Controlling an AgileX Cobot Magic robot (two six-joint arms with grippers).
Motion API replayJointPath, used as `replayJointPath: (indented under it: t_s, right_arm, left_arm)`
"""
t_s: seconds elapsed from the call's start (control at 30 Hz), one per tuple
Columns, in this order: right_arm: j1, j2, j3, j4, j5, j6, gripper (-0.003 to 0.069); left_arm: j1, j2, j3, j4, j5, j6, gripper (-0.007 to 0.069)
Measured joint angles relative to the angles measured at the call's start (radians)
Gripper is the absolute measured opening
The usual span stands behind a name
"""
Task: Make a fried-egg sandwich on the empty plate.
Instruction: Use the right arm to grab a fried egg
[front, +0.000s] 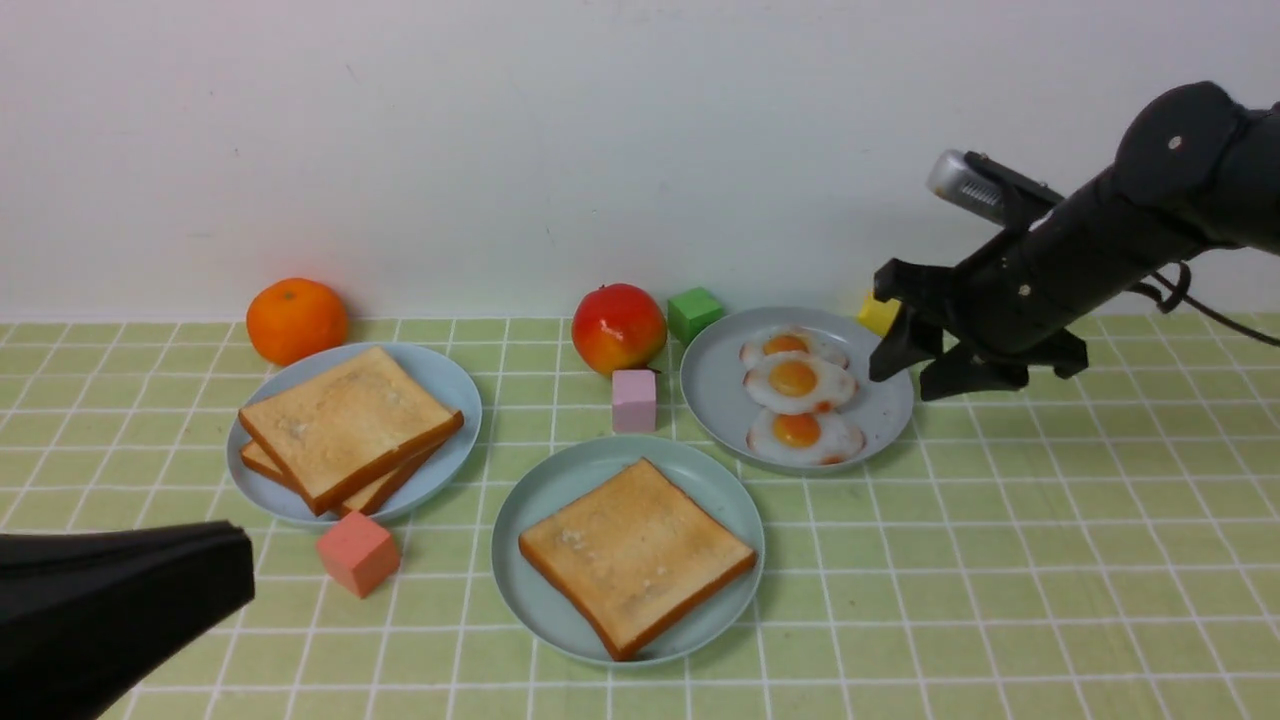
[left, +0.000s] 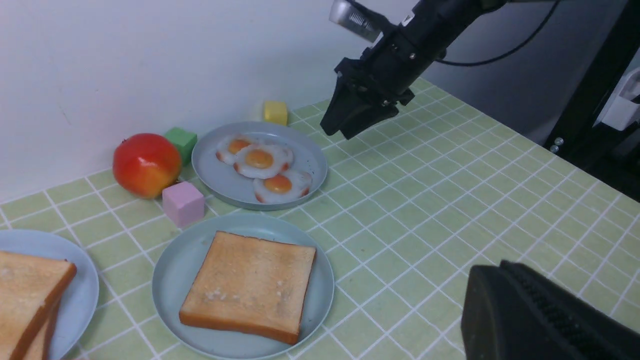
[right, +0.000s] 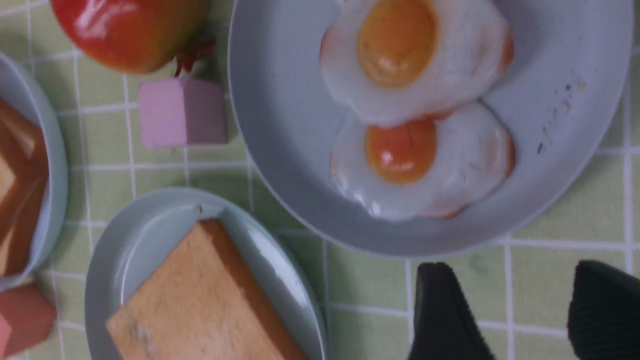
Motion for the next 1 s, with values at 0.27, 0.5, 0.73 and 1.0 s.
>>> replayJointPath:
  t_s: [0.27, 0.5, 0.73, 1.0]
  right_arm:
    - [0.0, 0.139, -0.091, 0.045, -0.06, 0.0, 0.0391]
    - [0.0, 0.222, -0.137, 0.076, -0.096, -0.011, 0.0392]
    - [0.0, 0.253, -0.15, 0.134, -0.126, -0.014, 0.0392]
    - [0.0, 0.263, -0.152, 0.15, -0.173, -0.014, 0.0392]
  left_arm:
    - [0.0, 0.003, 0.0, 0.0, -0.138, -0.001, -0.0013]
    - [0.0, 0.004, 0.0, 0.0, -0.177, -0.002, -0.0013]
    - [0.0, 0.004, 0.0, 0.0, -0.176, -0.002, -0.0013]
    - [0.0, 0.004, 0.0, 0.0, -0.176, -0.003, -0.0013]
